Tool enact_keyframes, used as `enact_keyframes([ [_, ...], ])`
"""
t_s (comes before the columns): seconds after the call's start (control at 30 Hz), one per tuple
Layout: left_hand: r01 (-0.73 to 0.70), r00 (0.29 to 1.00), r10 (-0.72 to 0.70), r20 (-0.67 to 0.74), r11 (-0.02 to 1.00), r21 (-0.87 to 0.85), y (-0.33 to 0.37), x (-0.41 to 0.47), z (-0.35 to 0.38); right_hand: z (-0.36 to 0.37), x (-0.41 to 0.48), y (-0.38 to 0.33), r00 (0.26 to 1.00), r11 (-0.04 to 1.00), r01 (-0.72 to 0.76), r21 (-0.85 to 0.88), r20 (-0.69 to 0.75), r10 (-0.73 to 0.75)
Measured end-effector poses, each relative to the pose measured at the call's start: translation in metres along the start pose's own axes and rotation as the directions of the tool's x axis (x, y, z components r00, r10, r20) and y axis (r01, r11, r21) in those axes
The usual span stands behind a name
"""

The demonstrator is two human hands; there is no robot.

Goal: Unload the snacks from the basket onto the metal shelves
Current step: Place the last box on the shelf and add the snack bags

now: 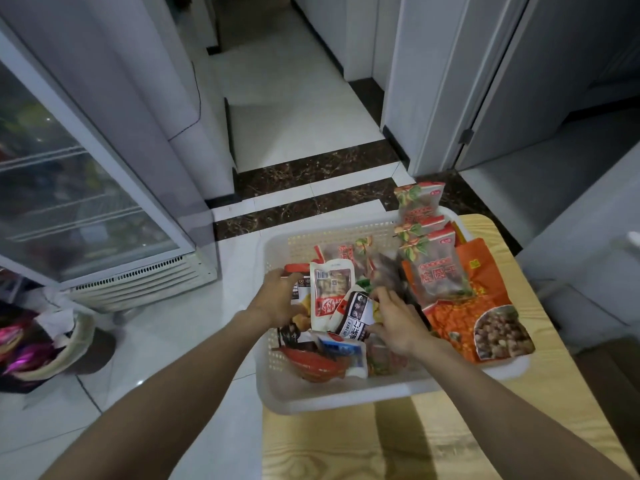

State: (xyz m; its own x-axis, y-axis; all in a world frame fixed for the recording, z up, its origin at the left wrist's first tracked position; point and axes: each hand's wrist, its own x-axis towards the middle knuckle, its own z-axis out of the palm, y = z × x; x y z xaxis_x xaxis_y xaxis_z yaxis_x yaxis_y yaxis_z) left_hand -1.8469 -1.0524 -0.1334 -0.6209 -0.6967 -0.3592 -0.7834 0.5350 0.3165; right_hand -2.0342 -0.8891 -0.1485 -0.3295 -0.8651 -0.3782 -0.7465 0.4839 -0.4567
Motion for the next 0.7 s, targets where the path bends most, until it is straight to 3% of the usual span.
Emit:
enact_keyframes([
  [0.2,-0.031,0.991,-0.013,0.134,0.947,0.320,0.004,0.021,0.003,0.004,0.001,0.005,0.999,0.999,0.003,0.042,-0.046,-0.001],
  [0.27,-0.028,0.993,-0.012,0.121,0.946,0.323,0.007,0.023,0.002,0.006,0.000,0.009,0.998,0.998,0.001,0.062,-0.069,0.004],
  [0.53,-0.063,0.995,0.048,-0.082,0.981,-0.184,0.001,0.007,-0.006,0.005,0.002,0.018,0.996,0.992,0.079,0.096,-0.052,-0.074],
  [0.63,-0.087,0.976,-0.008,-0.220,0.903,-0.420,-0.009,-0.010,-0.006,0.007,-0.001,0.021,0.990,0.987,0.117,0.114,-0.091,-0.107],
  [0.7,-0.113,0.957,-0.076,-0.279,0.790,-0.602,-0.014,-0.025,-0.008,0.007,-0.003,0.023,0.975,0.973,0.163,0.164,-0.179,-0.133],
])
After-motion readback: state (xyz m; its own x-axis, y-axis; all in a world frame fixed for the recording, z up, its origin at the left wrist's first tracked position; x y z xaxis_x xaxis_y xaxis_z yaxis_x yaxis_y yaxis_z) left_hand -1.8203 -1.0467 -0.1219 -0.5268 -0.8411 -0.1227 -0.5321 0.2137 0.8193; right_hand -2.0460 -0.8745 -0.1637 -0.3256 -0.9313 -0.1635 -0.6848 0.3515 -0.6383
